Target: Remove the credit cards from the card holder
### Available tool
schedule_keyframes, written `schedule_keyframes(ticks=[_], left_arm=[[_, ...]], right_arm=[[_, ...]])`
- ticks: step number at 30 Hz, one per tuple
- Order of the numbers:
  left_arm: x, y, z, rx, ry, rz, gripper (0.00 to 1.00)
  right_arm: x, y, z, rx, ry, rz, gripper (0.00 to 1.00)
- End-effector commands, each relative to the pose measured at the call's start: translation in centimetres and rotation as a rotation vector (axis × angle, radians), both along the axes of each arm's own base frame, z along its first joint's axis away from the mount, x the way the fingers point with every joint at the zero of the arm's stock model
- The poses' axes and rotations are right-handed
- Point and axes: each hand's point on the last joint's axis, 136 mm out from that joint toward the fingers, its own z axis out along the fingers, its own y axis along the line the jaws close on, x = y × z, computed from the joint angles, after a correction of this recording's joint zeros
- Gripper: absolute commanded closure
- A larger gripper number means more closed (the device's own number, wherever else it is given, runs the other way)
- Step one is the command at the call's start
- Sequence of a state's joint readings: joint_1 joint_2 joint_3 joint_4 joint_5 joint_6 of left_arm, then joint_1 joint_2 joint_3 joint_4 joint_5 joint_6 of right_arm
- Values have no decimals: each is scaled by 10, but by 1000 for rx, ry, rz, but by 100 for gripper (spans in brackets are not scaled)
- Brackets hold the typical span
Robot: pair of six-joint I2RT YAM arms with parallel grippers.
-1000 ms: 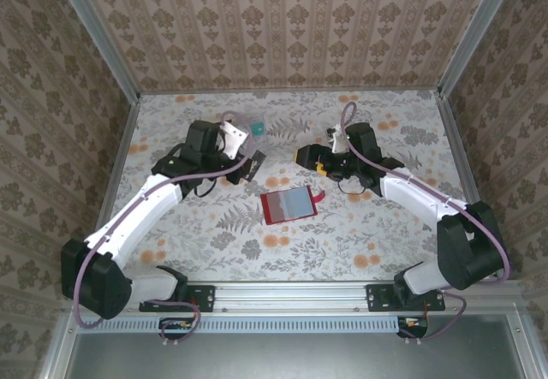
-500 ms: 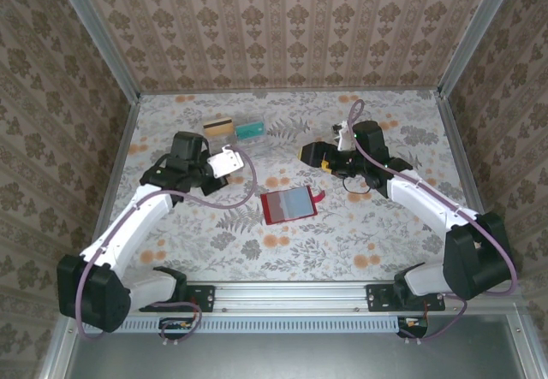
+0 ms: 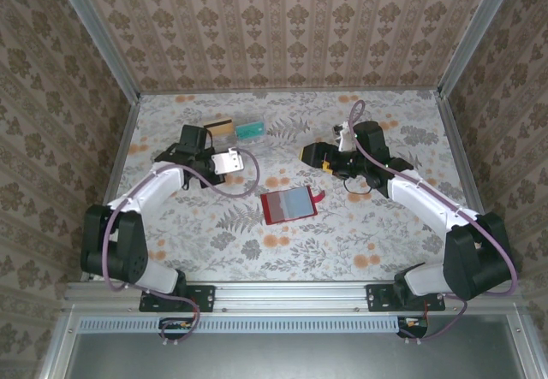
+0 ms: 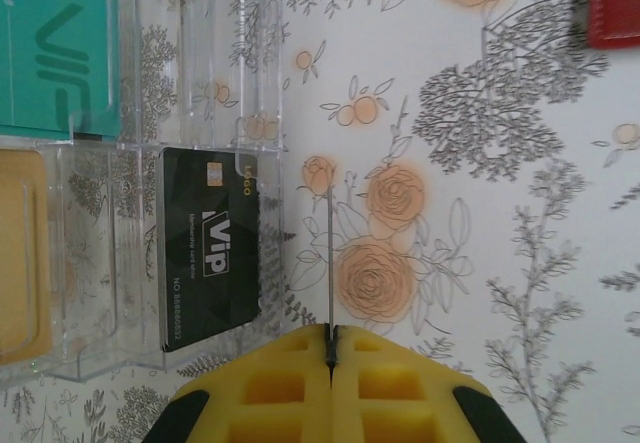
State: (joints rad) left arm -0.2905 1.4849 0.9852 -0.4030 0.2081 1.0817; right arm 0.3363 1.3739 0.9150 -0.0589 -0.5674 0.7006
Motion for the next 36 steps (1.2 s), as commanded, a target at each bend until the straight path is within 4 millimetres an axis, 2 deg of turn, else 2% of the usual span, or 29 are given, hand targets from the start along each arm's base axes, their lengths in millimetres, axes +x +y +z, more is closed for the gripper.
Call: schedule_keyframes(ticks=[1, 17, 36], left_arm=[[21, -1, 11, 4, -54, -23, 100], [46, 1, -4, 9, -27, -8, 100], [63, -4, -15, -15, 10, 19, 100]], right_arm=[[1, -6, 10, -14, -38, -11, 0], [5, -7, 5, -8, -20, -11, 0], [7, -4, 4, 6, -9, -8, 0]])
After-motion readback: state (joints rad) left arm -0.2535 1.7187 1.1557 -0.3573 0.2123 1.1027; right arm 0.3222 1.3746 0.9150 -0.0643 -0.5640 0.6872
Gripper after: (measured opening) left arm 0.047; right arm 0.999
